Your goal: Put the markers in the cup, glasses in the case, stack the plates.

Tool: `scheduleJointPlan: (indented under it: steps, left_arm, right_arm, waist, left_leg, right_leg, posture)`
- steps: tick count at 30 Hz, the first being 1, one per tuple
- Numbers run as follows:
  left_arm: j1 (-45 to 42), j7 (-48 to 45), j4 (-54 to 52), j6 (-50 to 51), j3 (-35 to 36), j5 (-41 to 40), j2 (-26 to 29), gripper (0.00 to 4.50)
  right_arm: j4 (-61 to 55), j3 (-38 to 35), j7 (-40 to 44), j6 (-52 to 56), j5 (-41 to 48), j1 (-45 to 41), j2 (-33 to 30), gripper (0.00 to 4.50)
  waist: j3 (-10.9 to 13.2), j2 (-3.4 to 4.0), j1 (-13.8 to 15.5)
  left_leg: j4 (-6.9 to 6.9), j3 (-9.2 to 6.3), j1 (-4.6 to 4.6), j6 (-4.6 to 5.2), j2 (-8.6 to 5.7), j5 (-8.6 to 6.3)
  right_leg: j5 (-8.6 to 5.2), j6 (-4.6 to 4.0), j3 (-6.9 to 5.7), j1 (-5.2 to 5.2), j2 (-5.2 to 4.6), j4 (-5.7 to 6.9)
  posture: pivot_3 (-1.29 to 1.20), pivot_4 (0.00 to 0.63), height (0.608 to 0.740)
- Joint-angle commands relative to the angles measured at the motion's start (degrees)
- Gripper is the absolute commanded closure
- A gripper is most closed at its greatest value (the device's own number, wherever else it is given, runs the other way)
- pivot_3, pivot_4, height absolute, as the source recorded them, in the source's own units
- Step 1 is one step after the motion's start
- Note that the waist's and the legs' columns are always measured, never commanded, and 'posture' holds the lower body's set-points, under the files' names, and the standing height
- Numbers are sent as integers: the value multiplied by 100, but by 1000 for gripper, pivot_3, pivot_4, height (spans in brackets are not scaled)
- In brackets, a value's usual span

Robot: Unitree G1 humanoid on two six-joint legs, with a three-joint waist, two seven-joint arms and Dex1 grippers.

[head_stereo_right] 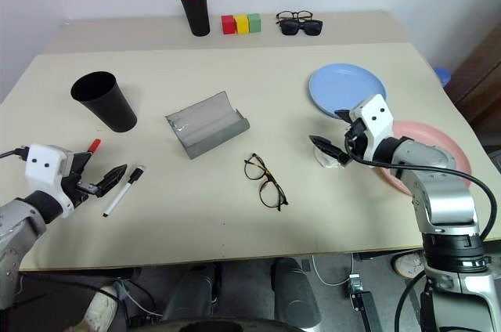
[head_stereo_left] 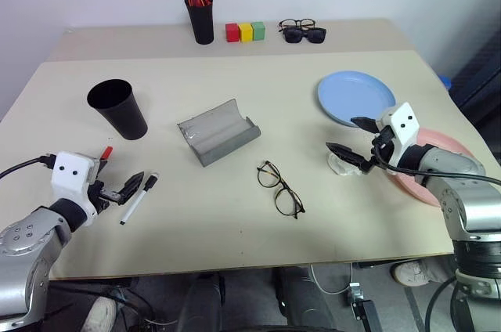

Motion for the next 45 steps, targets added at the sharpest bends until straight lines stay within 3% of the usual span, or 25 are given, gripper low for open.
scheduleJointPlan:
  steps: [1,9,14,19,25,28,35,40,43,45]
  left_arm:
    - [-70,64,-63,-23,59,7,41,54]
    - [-235,-29,-307,208,-302,-197,51,54]
    - [26,-380,-743,813,-692,-392,421,54]
    - [-244,178,-600,1280,-1194,131,608,54]
    - [-783,584,-557,2334,-1223,-151,315,54]
    - [-972,694,-616,2725,-1184,-259,175,897]
    - [-1090,693,-620,2855,-1183,-204,319,4442]
    - [-1413,353,-738,1055,-719,-87,247,4484]
    - [-2658,698,-534,528,-85,-586,-155,4484]
    - [-3468,1066,37,-61,-155,-138,-194,4484]
  right_arm:
    - [-174,18,-57,-83,61,-130,56,0]
    - [-443,334,-80,-88,109,-246,285,0]
    - [-1002,850,-47,57,158,-292,534,0]
    - [-1467,1356,-172,244,218,-245,877,0]
    - [-1763,1693,-340,460,262,-295,1136,0]
    - [-1824,1775,-312,453,239,-217,1125,0]
    - [-1770,1923,-373,426,193,-338,1267,0]
    - [-1701,2023,-403,383,150,-430,1363,0]
    - [-1536,2088,-404,278,120,-597,1518,0]
    - [-1333,2170,-451,154,44,-787,1706,0]
  waist:
    - [0,0,-1]
    - [0,0,0]
    - [0,1,-15]
    - [0,0,-2]
    - [-1,-1,7]
    - [-3,-4,5]
    - [-3,-4,-1]
    - [-2,-6,20]
    - [0,-18,59]
    - [-2,-23,51]
  left_leg:
    - [0,0,0,0,0,0]
    - [0,0,0,0,0,0]
    - [-1,-1,1,0,1,0]
    - [3,-2,1,0,1,0]
    - [7,-3,0,0,0,0]
    - [9,-4,1,0,0,0]
    - [8,-4,2,0,0,0]
    - [8,-4,1,-1,0,0]
    - [13,-7,-2,-1,0,1]
    - [20,-11,-4,-2,0,2]
  right_leg:
    - [0,0,0,0,0,0]
    - [0,0,0,0,1,3]
    - [0,1,0,0,1,6]
    - [0,1,0,0,1,7]
    - [1,1,-1,2,1,10]
    - [2,2,-1,2,1,11]
    - [2,3,-1,2,2,12]
    - [2,1,-2,2,1,11]
    - [3,-1,-6,2,1,11]
    - [7,1,-10,7,2,11]
  posture:
    - [0,150,740]
    - [0,150,740]
    - [0,150,740]
    - [0,150,740]
    - [0,150,740]
    - [0,150,740]
    - [0,150,740]
    - [0,150,740]
    - [0,150,740]
    - [0,150,740]
